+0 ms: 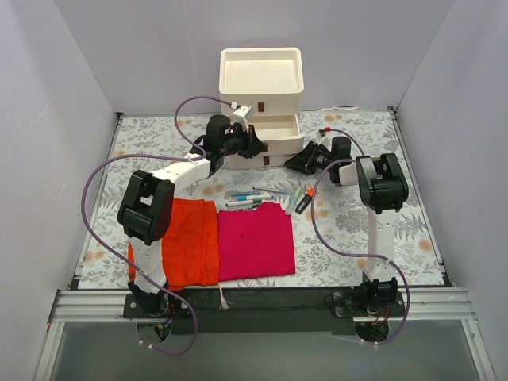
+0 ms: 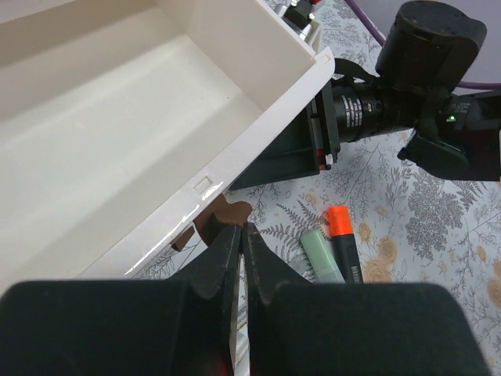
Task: Sort the stationery into containers
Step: Open the drawer in the storage box, then close the drawer in the storage box.
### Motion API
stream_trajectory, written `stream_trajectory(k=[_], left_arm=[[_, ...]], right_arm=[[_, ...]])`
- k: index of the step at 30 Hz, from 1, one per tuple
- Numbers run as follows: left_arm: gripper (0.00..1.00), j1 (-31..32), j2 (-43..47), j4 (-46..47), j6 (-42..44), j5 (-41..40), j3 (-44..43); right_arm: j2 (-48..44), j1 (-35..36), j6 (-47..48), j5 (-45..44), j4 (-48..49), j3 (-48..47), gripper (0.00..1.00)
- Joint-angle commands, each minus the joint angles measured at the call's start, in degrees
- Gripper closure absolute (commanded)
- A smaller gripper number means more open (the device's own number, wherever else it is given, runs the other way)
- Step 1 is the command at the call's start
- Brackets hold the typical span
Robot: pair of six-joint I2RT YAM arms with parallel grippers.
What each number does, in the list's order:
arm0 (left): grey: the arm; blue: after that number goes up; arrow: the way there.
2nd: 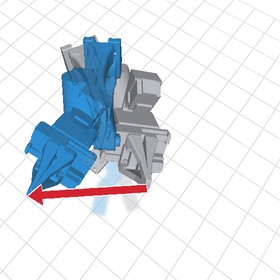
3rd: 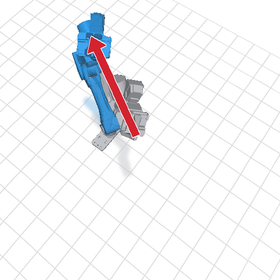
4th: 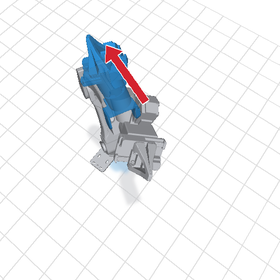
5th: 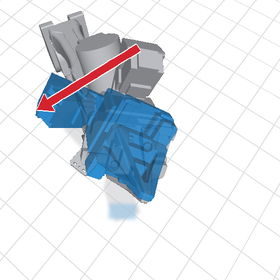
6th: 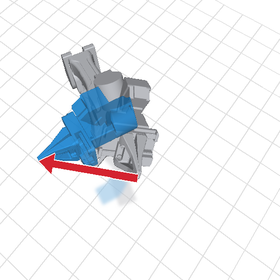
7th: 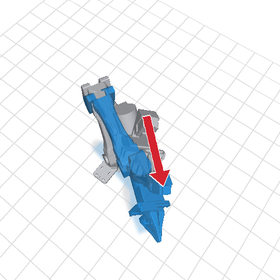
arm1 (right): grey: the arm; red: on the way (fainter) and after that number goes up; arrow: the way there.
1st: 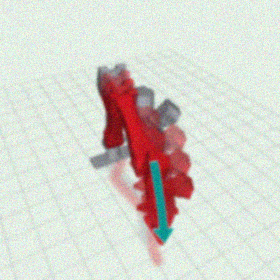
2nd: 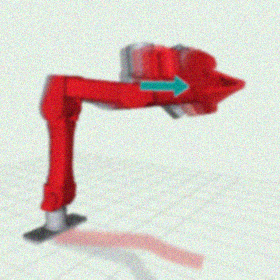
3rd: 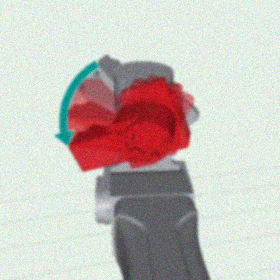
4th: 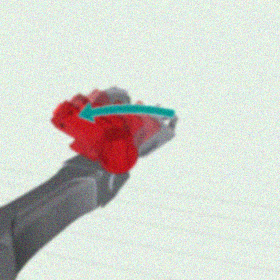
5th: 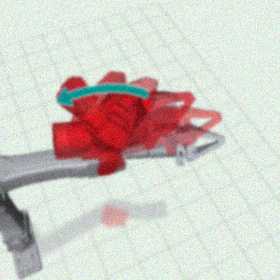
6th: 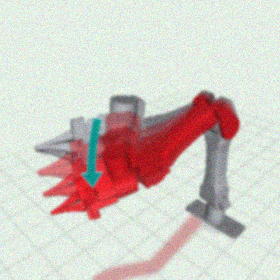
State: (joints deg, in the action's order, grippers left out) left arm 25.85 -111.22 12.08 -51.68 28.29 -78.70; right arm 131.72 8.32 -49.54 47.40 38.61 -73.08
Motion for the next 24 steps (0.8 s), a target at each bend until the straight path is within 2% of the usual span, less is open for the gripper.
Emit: stream_trajectory(k=[1,2,5,7,8,10,11,12,14,15,16,20,21,22,23,24], left_arm=[[1.0,0.79,4.0,1.98,2.46,-0.25,-2.16],[1.0,0.79,3.91,2.16,2.37,-0.34,-2.16],[1.0,0.79,3.73,2.51,2.2,0.27,-2.25],[1.0,0.79,3.9,2.78,1.94,0.36,-2.25],[1.0,0.79,3.82,2.95,1.93,0.45,-2.16],[1.0,0.79,3.9,3.04,1.93,0.36,-2.25],[1.0,0.7,3.9,3.04,1.85,0.18,-2.34],[1.0,0.7,4.17,3.04,1.85,0.18,-2.34],[1.0,0.52,4.34,3.39,1.5,0.27,-2.17],[1.0,0.35,4.69,3.65,1.41,0.44,-1.82],[1.0,0.17,4.78,4.27,0.89,0.53,-1.55],[1.0,-1.5,5.92,7.69,-0.7,2.11,0.73],[1.0,-1.94,6.1,8.66,-1.05,3.51,1.35],[1.0,-2.29,6.45,9.97,-1.31,4.04,2.57],[1.0,-2.81,6.63,10.51,-2.1,4.4,3.1],[1.0,-3.08,6.8,10.95,-2.2,5.53,3.63]], right_arm=[[-6.9,1.88,-2.84,0.66,15.42,9.23,0.66],[-11.09,1.79,-2.32,1.29,16.83,14.84,0.66],[-18.76,2.14,6.35,5.06,16.94,20.68,0.67],[-23.58,2.49,14.6,7.08,10.46,22.8,0.69],[-25.09,3.63,27.35,7.53,7.13,22.72,0.7],[-28.78,5.12,41.29,6.32,-5.16,20.36,0.75],[-29.76,7.22,56.16,4.74,-10.61,18.87,0.76],[-30.38,8.37,63.35,2.03,-20.06,17.2,0.79],[-31.43,10.92,73.31,-2.91,-25.67,13.58,0.87],[-31.79,11.63,82.67,-5.27,-29.17,13.23,0.98],[-32.22,12.59,86.5,-8.95,-30.6,12.96,0.99],[-34.16,14.88,105.83,-17.23,-30.79,18.03,0.99],[-34.51,15.58,110.57,-18.82,-27.66,20.15,0.99],[-35.38,16.81,119.76,-21.88,-25.01,22.95,0.99],[-35.83,16.99,123.59,-21.91,-22.12,27.94,0.99],[-36.01,17.08,127.63,-21.65,-14.0,31.21,0.99]])
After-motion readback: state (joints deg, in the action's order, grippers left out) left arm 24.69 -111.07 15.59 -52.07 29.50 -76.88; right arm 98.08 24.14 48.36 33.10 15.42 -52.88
